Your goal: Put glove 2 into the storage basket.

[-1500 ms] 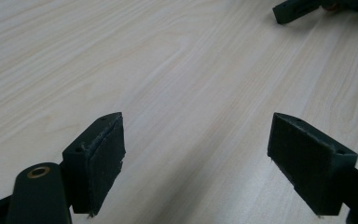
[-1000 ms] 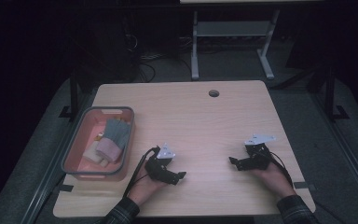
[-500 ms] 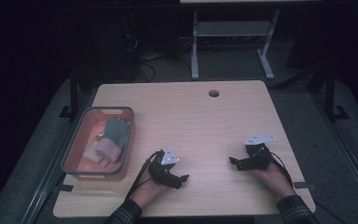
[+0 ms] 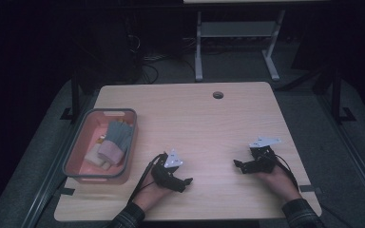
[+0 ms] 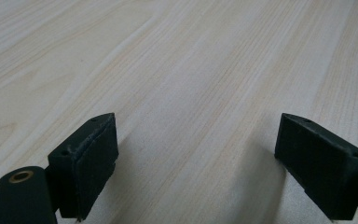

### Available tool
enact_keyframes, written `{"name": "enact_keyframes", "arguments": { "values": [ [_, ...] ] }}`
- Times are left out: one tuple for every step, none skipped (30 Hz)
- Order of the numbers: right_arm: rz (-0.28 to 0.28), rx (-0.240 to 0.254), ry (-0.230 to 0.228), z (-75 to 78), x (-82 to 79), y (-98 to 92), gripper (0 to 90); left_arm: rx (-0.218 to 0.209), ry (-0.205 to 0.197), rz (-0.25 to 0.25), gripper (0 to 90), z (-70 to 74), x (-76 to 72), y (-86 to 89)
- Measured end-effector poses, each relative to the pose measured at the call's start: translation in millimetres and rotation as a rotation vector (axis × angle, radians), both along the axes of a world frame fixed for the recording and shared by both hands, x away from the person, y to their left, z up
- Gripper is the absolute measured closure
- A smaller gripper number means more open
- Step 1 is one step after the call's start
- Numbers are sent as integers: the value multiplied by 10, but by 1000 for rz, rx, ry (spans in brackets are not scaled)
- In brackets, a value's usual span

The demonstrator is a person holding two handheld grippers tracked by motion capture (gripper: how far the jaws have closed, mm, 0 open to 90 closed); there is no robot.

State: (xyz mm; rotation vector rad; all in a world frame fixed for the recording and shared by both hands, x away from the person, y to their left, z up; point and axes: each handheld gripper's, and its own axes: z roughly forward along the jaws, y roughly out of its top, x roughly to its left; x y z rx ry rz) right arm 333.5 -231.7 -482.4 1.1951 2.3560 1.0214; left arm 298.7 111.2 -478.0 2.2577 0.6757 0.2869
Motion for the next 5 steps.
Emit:
{"name": "enact_keyframes", "arguments": {
  "values": [
    [1,0,0,0,0,0,96,0,0,0,124,0,0,0],
    [1,0,-1,0,0,0,96,0,0,0,124,0,0,-1],
    [0,0,0,0,0,0,96,0,0,0,124,0,0,-1],
    [0,0,0,0,0,0,96,-1,1,0,124,0,0,-1],
    [0,0,0,0,0,0,97,-1,1,-1,124,0,0,-1]
  ]
}}
